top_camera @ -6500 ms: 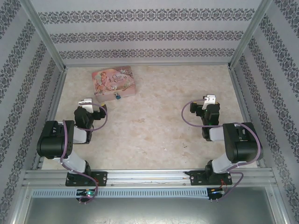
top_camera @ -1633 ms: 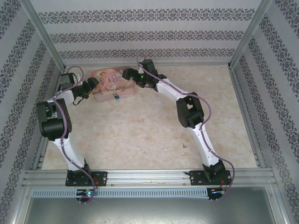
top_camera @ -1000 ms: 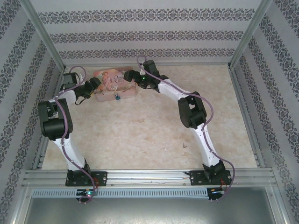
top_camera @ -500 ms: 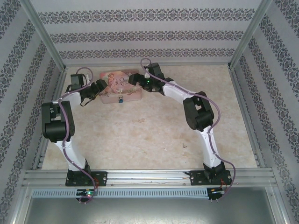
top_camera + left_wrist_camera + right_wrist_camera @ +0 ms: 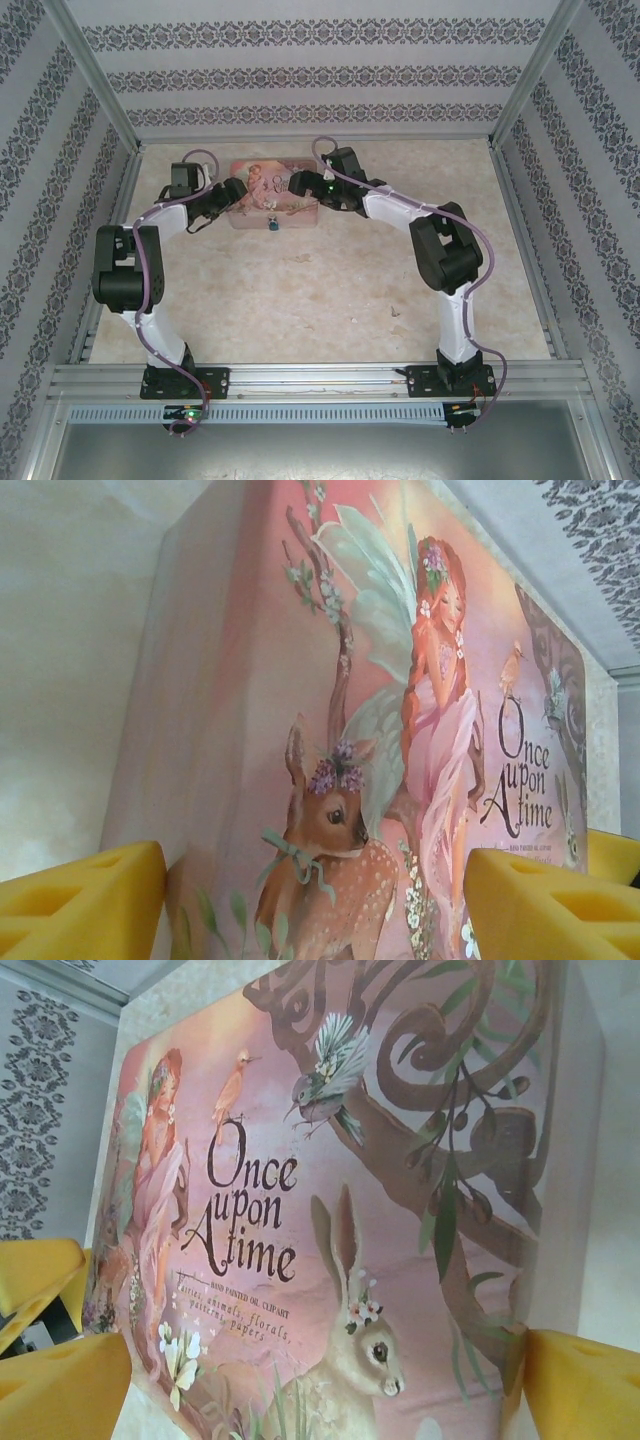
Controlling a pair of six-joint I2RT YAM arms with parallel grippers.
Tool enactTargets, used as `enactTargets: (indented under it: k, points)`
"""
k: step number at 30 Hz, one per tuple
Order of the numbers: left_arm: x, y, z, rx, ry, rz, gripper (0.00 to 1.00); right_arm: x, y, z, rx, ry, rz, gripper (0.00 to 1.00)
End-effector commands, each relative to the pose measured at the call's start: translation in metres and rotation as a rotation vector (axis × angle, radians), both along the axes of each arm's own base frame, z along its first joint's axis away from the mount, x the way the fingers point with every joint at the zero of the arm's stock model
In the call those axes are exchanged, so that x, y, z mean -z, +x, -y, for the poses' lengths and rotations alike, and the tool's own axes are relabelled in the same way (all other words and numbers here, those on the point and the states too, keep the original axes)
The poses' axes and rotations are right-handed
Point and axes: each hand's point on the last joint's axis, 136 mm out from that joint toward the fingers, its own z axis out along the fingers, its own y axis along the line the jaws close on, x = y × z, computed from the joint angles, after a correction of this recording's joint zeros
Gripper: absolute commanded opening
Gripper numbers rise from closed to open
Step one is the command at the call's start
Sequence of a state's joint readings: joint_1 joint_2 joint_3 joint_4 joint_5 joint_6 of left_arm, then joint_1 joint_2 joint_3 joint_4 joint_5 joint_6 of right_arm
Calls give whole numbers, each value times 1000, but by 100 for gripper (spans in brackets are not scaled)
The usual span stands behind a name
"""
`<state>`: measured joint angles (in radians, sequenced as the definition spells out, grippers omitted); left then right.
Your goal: Unlock a padlock with a key
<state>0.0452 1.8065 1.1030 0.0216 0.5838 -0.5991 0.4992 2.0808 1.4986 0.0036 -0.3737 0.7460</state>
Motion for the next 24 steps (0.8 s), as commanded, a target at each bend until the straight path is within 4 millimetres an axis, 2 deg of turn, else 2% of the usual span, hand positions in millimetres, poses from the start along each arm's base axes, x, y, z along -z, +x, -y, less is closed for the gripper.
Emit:
enactTargets:
  k: [1,16,24]
  points:
    - [-8,-25,63,177,-80,-6,77,-26,-29,-21,-115,75,43,98]
    - [-1,-60,121,257,-48,-23,77,-18,-72,30,-68,23,25,98]
    - [10,-81,151,296,-45,-45,77,-11,-100,61,-35,2,4,98]
